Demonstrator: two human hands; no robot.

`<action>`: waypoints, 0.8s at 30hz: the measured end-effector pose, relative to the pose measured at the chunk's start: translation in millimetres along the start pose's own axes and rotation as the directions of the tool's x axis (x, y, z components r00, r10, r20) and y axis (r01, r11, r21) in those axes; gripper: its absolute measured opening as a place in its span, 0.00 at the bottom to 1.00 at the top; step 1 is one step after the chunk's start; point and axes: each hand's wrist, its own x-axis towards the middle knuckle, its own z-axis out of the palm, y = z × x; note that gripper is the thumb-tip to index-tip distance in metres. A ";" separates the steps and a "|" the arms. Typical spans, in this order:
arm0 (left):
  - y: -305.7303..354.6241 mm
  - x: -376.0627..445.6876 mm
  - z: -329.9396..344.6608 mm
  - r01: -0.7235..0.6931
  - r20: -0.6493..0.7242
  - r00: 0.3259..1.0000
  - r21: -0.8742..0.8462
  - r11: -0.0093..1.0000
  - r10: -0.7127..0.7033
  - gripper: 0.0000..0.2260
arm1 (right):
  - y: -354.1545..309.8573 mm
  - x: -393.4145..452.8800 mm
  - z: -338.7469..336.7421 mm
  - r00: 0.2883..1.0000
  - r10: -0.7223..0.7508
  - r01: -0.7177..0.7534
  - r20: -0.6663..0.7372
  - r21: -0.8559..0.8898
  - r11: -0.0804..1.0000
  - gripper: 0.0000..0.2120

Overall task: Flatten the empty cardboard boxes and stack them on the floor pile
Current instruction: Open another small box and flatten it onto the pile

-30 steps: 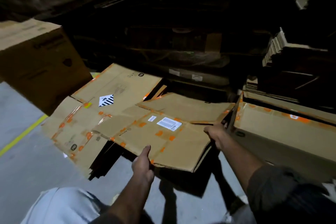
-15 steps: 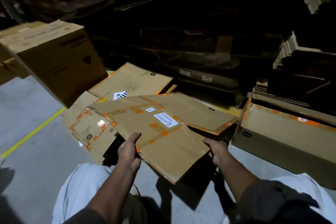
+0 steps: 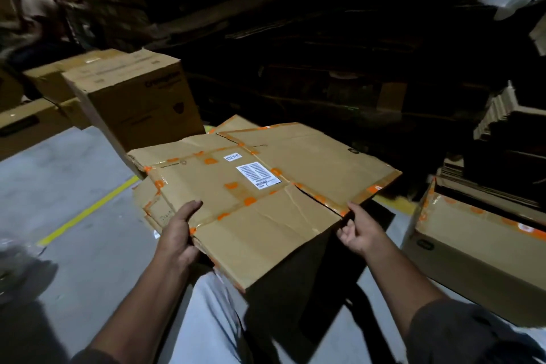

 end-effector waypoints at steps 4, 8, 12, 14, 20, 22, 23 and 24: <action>14.7 4.2 -2.3 -0.007 0.025 1.000 -0.034 0.999 0.008 0.16 | -17.2 8.5 26.3 0.999 -0.028 0.031 0.018 -0.160 0.987 0.06; 29.6 26.9 -16.7 -0.011 -0.013 1.000 -0.058 0.998 0.011 0.20 | -18.8 31.5 59.3 0.993 -0.053 0.065 0.106 -0.117 0.991 0.10; 35.5 57.1 -42.6 0.023 -0.087 0.996 -0.096 0.995 -0.031 0.20 | -7.2 57.0 101.1 0.988 -0.083 0.097 0.127 -0.108 0.989 0.29; 39.1 75.3 -57.0 0.034 -0.134 0.990 -0.099 0.994 -0.047 0.20 | 1.7 72.1 121.2 0.988 -0.100 0.113 0.122 -0.104 0.988 0.33; 54.2 137.1 -97.0 0.012 -0.275 0.961 -0.087 0.996 -0.036 0.28 | 26.8 125.6 181.1 0.982 -0.134 0.153 0.135 -0.138 0.979 0.33; 56.6 161.8 -109.1 0.011 -0.286 0.957 -0.102 0.995 -0.040 0.26 | 32.3 150.6 200.4 0.980 -0.146 0.167 0.135 -0.162 0.973 0.33; 56.7 175.7 -114.8 0.013 -0.281 0.959 -0.114 0.993 -0.045 0.23 | 34.7 162.5 210.7 0.978 -0.154 0.177 0.138 -0.173 0.969 0.33; 57.7 190.2 -121.0 0.009 -0.281 0.959 -0.137 0.991 -0.047 0.21 | 36.9 174.1 222.1 0.976 -0.165 0.189 0.141 -0.180 0.965 0.32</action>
